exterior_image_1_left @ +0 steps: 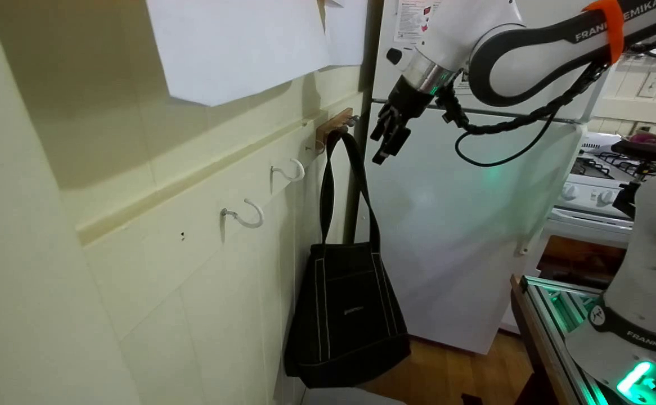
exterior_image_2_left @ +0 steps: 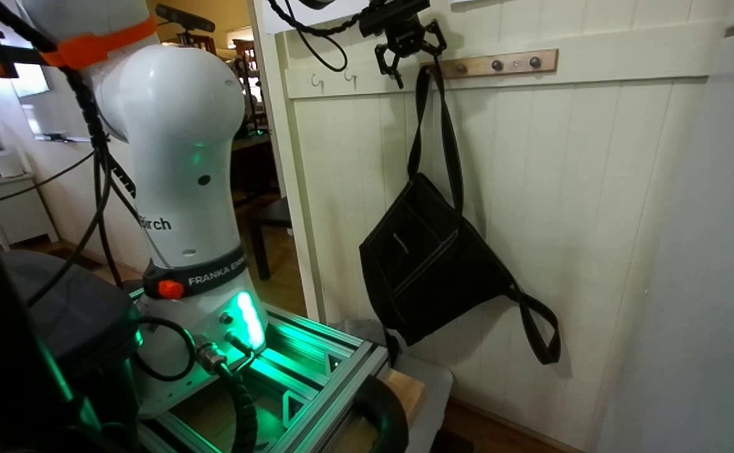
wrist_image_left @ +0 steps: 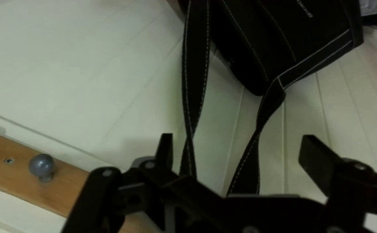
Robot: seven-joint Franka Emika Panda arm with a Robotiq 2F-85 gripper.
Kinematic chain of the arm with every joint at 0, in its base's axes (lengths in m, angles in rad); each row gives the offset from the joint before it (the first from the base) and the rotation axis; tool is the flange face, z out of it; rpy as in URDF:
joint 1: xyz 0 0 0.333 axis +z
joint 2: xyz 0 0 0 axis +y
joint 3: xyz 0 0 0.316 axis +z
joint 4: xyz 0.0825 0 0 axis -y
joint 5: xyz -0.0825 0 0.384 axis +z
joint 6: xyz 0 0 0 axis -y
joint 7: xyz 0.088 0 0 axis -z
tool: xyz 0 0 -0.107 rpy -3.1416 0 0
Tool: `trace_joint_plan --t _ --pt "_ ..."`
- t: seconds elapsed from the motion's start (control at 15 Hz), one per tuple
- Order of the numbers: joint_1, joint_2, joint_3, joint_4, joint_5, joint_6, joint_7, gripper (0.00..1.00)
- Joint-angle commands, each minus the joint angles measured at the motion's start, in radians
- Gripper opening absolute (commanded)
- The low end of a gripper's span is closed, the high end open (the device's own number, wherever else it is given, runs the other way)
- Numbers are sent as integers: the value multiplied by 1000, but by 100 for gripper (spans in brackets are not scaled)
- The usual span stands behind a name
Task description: Hang the bag on one of the hooks
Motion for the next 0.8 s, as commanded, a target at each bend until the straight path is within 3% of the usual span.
trace_joint_plan --t 0.0,0.73 --pt "62 -68 -61 -32 69 -73 -22 100" --pt "62 -202 -125 -76 74 -281 -22 100"
